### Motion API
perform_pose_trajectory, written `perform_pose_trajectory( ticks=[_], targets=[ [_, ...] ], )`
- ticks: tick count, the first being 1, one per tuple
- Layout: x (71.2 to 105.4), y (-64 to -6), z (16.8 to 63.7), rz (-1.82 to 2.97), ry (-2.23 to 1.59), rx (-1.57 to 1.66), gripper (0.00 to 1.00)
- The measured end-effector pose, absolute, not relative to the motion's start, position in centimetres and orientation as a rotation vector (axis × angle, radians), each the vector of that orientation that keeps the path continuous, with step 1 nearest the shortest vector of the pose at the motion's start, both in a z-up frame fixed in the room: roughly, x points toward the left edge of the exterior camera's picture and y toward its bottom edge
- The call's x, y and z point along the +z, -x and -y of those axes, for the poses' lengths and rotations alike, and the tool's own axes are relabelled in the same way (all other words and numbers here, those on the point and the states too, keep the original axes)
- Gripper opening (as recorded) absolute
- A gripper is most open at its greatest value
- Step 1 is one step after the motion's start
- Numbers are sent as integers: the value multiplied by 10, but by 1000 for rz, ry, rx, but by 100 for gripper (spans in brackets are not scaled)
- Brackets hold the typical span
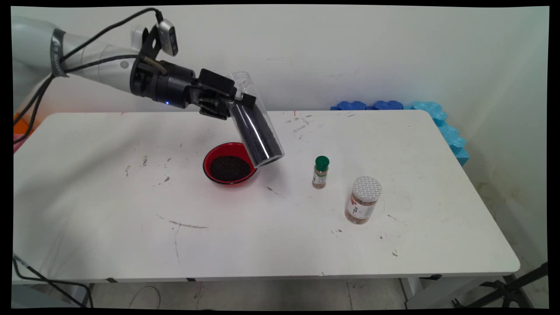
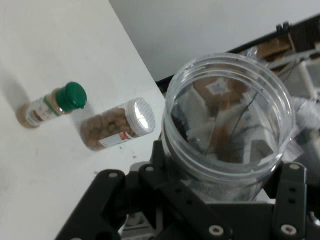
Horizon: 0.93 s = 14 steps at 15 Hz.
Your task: Pour the black seasoning powder in the red bowl
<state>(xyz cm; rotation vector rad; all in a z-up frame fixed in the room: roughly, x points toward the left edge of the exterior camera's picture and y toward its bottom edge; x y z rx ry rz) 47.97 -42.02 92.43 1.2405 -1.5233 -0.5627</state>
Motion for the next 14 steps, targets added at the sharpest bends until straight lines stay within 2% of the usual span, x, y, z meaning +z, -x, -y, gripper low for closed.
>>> perform_pose_trajectory(
  ticks=[14],
  targets=[
    [942, -473, 405, 1952, -654, -122, 0]
  ],
)
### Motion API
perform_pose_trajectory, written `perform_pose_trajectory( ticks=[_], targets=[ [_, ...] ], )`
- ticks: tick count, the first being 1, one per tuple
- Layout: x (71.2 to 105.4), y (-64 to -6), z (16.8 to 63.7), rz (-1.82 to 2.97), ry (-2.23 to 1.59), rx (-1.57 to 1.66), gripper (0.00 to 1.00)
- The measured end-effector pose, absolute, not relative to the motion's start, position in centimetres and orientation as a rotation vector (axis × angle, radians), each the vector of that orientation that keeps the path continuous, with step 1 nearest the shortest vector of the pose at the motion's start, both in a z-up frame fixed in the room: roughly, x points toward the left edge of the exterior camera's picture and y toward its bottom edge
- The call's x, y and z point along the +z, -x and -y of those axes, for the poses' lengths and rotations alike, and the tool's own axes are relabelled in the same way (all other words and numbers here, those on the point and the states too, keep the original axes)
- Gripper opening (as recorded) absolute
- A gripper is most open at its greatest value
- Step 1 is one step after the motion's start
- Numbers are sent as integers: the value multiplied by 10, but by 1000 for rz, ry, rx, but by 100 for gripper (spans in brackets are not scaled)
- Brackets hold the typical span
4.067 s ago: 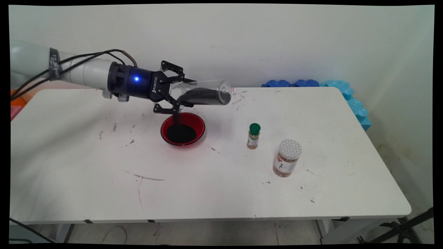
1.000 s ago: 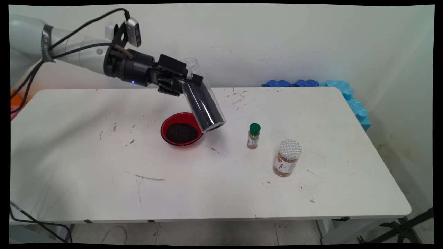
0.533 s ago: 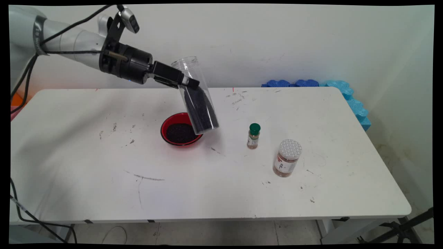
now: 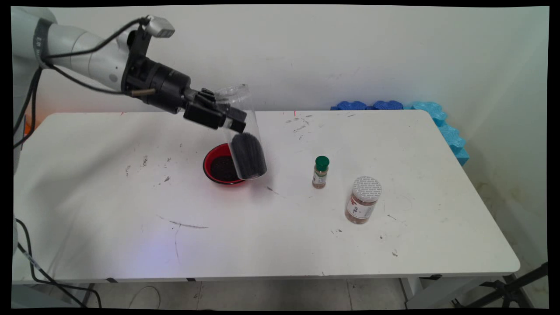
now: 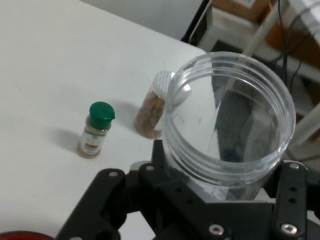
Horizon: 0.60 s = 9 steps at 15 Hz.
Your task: Pour the black seasoning powder in the red bowl
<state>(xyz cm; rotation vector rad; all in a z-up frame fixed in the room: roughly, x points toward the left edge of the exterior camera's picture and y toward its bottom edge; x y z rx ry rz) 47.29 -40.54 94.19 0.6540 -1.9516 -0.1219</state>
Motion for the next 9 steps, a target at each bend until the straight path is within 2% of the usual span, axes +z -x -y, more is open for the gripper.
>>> perform_pose_trajectory(
  ticks=[9],
  targets=[
    [939, -462, 385, 2113, -356, 56, 0]
  ],
)
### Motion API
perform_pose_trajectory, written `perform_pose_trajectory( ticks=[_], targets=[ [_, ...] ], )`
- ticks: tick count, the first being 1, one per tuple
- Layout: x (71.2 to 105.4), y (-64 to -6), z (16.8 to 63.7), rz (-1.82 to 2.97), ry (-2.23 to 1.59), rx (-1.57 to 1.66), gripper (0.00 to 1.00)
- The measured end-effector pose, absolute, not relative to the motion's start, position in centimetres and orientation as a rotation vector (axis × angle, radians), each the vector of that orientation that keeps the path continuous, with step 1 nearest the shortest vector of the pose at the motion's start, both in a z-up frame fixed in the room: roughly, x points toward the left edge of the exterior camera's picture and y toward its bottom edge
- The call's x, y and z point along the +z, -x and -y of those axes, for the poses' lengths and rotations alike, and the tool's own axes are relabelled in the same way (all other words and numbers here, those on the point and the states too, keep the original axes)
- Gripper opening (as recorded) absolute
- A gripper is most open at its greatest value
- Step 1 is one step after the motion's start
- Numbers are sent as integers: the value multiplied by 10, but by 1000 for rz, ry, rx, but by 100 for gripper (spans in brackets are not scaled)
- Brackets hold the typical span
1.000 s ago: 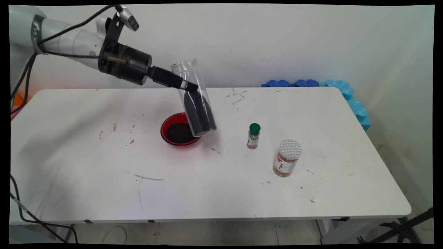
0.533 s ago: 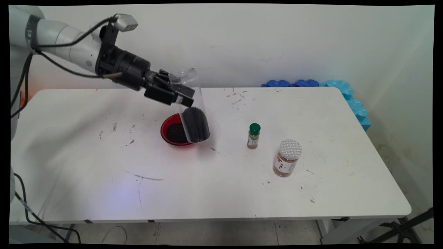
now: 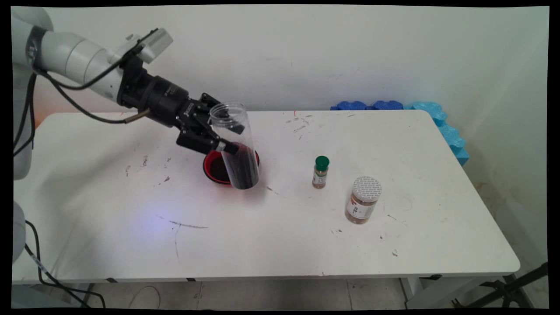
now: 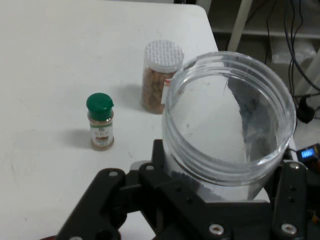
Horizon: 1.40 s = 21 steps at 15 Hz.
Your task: Pour the black seasoning powder in the red bowl, then place the picked object on the table
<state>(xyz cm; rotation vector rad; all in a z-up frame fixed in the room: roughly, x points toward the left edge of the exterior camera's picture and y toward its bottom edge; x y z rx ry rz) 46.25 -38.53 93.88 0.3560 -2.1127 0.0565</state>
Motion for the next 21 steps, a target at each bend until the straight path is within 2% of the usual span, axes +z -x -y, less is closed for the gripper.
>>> perform_pose_trajectory(
  ticks=[6, 21],
  targets=[
    [930, -449, 374, 2147, -315, 91, 0],
    [877, -429, 350, 2177, -413, 95, 0]
  ],
)
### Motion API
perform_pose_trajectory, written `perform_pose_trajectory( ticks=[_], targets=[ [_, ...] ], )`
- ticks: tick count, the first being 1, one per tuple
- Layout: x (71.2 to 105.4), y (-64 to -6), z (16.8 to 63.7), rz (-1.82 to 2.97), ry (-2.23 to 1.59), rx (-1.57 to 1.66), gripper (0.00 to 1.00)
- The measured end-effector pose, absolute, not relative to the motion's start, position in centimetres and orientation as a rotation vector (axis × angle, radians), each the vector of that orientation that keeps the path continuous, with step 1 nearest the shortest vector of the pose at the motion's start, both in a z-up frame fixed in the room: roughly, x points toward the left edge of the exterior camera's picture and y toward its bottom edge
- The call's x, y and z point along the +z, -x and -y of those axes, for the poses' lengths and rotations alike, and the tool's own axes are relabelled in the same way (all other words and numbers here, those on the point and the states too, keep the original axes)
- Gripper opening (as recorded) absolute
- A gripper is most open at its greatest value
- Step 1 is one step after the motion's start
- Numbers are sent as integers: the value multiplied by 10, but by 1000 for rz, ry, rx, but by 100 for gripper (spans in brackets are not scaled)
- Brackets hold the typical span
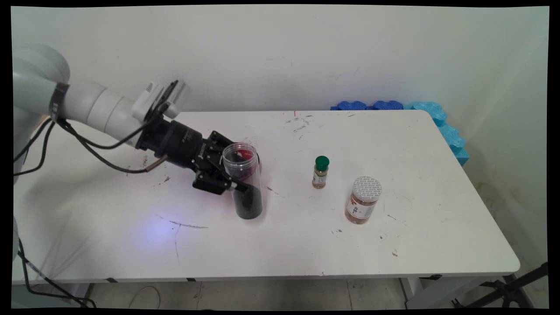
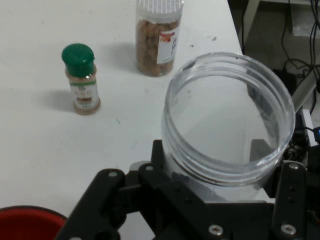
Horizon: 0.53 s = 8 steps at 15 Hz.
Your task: Place the picked object on the table
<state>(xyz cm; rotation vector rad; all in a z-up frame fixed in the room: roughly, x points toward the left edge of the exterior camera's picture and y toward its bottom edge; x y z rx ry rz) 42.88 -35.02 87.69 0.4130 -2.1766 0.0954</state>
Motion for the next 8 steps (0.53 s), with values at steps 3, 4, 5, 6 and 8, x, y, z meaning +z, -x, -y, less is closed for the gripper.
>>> perform_pose_trajectory(
  ticks=[3, 4, 5, 6, 8],
  targets=[
    [866, -426, 346, 2183, -414, 100, 0],
    [864, -426, 345, 2185, -413, 103, 0],
    [860, -426, 344, 2187, -410, 108, 0],
    [857, -426, 342, 2190, -405, 115, 0],
    [851, -425, 340, 2195, -394, 135, 0]
  ],
)
